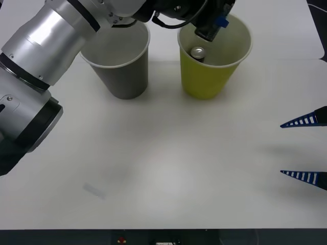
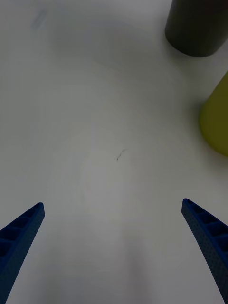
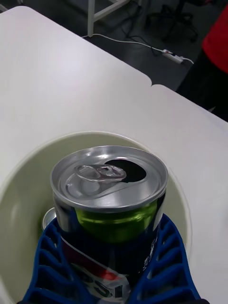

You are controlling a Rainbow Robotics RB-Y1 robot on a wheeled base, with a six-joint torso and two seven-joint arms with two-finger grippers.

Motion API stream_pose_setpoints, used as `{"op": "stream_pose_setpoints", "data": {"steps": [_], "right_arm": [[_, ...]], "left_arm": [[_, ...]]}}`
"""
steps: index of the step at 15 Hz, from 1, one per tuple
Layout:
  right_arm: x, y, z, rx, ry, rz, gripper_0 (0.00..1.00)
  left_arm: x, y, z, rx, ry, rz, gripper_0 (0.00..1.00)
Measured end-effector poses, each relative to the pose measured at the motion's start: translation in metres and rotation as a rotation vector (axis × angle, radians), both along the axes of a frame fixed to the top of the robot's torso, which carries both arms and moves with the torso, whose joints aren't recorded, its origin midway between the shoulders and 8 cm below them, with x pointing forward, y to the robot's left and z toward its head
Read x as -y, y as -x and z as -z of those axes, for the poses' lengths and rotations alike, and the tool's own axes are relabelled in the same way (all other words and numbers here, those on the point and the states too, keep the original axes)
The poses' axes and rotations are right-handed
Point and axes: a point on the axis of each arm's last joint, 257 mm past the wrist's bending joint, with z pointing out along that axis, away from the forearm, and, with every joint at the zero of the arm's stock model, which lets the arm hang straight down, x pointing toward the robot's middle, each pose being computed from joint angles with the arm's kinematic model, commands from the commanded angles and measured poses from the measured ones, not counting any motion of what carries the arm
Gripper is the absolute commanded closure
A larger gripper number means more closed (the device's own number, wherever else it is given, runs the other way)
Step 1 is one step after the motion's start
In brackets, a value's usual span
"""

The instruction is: Put the can into the green bin and the plastic bottle into the gray bin

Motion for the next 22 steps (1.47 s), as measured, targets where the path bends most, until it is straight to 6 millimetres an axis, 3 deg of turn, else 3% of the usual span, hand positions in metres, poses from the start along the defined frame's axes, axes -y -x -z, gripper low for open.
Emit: {"op": "stream_pose_setpoints", "data": {"steps": [3,4,5,6,13,17,22], "right_arm": [[0.0,0.0,0.0,0.0,0.0,0.0,0.0],[0.0,0.0,0.0,0.0,0.0,0.0,0.0],[0.0,0.0,0.0,0.0,0.0,0.0,0.0],[0.0,0.0,0.0,0.0,0.0,0.0,0.0],[0.0,0.0,0.0,0.0,0.0,0.0,0.0],[0.0,0.0,0.0,0.0,0.0,0.0,0.0],[0.0,0.0,0.0,0.0,0.0,0.0,0.0]], "left_arm": [[0.004,-0.002,0.01,0.014,-0.018,0.0,0.99],[0.004,-0.002,0.011,0.012,-0.017,0.002,0.52],[0.005,-0.001,0.011,0.01,-0.014,0.004,0.12],[0.007,0.0,0.011,0.006,-0.011,0.007,0.0],[0.008,0.003,0.011,-0.002,0.025,0.025,0.0],[-0.016,0.008,0.01,0.051,0.032,0.055,0.0],[-0.064,0.043,0.016,0.122,0.057,0.125,0.0]]}}
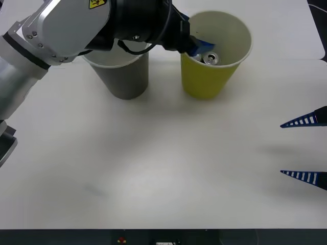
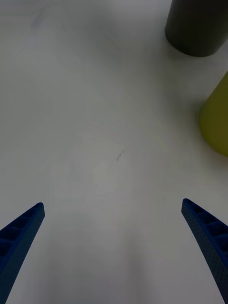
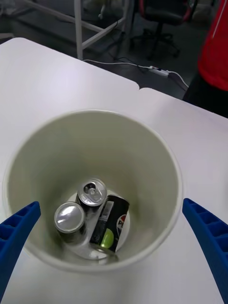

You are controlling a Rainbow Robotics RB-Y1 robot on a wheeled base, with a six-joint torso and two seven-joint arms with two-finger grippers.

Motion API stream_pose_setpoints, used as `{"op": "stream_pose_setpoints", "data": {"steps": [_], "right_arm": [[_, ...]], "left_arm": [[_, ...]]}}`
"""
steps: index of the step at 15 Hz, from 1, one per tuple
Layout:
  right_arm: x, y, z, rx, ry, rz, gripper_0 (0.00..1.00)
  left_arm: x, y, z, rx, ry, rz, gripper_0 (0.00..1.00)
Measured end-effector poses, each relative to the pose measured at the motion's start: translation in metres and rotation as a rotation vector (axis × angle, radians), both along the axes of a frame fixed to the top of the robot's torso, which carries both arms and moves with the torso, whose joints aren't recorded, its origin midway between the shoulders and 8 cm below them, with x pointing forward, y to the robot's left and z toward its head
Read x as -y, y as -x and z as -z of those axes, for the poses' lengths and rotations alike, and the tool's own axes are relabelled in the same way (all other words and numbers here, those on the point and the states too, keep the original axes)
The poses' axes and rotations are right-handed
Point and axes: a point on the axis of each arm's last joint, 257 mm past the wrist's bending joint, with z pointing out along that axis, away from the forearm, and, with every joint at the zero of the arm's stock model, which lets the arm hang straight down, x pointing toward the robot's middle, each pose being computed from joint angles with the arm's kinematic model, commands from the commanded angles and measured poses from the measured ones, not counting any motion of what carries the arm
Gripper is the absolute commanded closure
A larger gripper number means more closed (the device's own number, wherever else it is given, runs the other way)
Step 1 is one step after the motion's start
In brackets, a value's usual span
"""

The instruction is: Put the can into the green bin and the plastic bottle into the gray bin

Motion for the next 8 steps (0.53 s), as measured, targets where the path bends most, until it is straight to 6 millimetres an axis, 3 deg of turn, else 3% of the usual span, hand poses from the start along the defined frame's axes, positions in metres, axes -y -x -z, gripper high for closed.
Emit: {"op": "stream_pose_setpoints", "data": {"steps": [8], "right_arm": [[0.0,0.0,0.0,0.0,0.0,0.0,0.0]], "left_arm": [[-0.096,0.077,0.043,0.032,0.01,0.149,0.0]]}}
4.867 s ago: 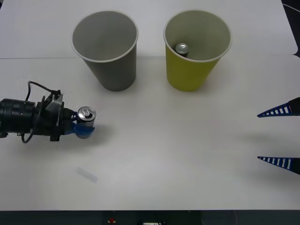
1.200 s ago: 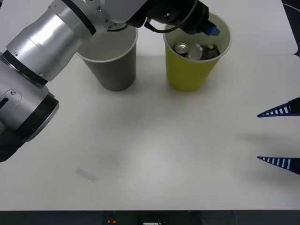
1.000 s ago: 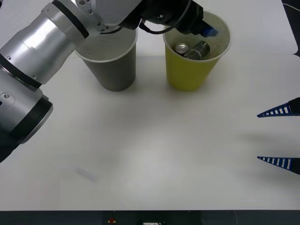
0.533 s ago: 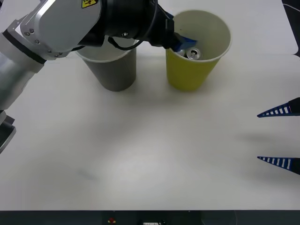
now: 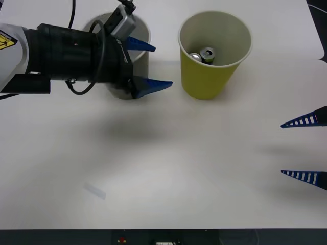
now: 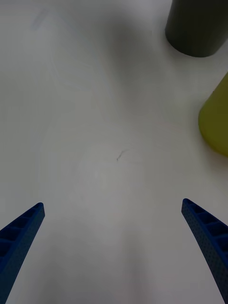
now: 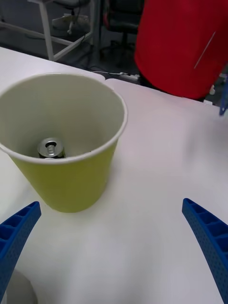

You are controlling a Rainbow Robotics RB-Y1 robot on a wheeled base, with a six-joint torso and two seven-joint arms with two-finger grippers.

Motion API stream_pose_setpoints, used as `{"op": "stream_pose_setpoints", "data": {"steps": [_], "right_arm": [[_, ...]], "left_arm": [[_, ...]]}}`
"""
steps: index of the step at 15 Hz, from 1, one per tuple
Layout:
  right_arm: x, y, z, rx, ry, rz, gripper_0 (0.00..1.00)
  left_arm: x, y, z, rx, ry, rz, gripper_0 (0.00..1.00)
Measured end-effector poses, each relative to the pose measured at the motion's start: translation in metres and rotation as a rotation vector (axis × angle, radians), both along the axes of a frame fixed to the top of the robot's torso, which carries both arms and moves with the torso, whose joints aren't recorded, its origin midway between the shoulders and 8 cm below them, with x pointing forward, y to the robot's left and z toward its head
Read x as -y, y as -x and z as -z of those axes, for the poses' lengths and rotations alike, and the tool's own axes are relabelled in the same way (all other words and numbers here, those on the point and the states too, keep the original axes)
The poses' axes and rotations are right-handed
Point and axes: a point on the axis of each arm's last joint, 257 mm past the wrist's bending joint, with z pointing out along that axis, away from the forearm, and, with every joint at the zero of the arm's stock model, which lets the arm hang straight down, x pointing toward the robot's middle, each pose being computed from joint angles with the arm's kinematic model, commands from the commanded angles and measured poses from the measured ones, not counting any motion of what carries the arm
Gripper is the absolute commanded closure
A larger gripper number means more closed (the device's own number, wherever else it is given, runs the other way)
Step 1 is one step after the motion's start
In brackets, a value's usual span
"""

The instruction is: Put the can into the green bin and the plastic bottle into the gray bin

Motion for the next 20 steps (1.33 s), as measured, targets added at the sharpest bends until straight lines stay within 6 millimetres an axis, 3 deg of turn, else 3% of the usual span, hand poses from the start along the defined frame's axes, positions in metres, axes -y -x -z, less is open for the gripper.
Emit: {"op": "stream_pose_setpoints", "data": {"steps": [9,16,20], "right_arm": [[0.0,0.0,0.0,0.0,0.0,0.0,0.0],[0.0,0.0,0.0,0.0,0.0,0.0,0.0],[0.0,0.0,0.0,0.0,0.0,0.0,0.0]], "left_arm": [[-0.088,0.051,0.056,0.091,-0.083,0.103,0.0],[-0.169,0.091,0.084,0.088,-0.196,0.237,0.0],[-0.203,0.108,0.095,0.1,-0.217,0.273,0.0]]}}
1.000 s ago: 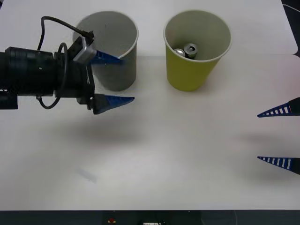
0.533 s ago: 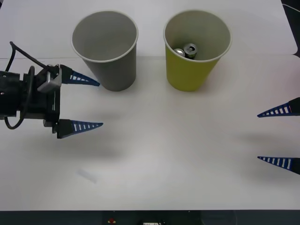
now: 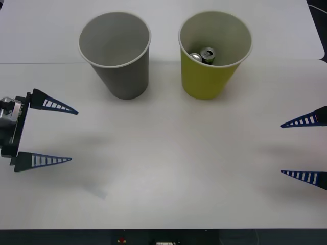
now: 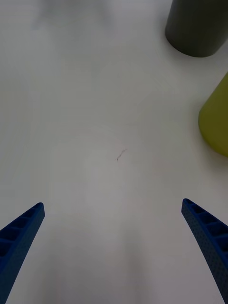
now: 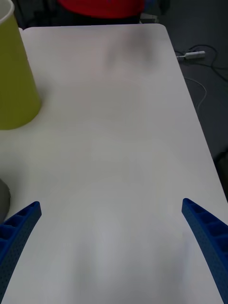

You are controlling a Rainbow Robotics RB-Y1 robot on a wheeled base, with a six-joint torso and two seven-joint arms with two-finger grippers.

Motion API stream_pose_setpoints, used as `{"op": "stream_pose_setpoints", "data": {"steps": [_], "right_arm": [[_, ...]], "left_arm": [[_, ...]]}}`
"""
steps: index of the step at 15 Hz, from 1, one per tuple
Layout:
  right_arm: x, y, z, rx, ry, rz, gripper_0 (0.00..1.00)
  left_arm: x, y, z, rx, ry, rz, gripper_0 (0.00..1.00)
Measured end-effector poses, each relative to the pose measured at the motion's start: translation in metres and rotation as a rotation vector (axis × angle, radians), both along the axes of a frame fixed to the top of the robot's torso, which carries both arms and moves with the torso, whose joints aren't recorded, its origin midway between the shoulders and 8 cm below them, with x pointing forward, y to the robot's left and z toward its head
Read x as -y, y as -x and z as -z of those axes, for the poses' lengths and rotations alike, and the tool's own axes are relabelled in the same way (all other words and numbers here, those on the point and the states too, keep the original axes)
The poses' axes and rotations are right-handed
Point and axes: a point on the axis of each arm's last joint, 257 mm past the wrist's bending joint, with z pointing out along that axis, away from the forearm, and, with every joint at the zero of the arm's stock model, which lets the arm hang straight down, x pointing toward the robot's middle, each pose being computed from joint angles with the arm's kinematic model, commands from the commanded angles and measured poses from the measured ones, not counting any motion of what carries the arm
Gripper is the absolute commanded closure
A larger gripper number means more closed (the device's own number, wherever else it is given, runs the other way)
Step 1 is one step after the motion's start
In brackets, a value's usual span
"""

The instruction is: Put the can into the green bin and the plastic bottle into the gray bin

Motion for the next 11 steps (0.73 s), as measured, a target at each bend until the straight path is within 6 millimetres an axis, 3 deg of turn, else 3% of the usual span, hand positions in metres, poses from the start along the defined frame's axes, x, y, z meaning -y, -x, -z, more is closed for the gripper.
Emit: {"op": "stream_pose_setpoints", "data": {"steps": [4,11], "right_arm": [[0.0,0.0,0.0,0.0,0.0,0.0,0.0],[0.0,0.0,0.0,0.0,0.0,0.0,0.0]], "left_arm": [[-0.025,0.017,0.007,0.005,-0.033,-0.035,0.0],[-0.038,0.024,0.007,0.019,-0.044,-0.045,0.0]]}}
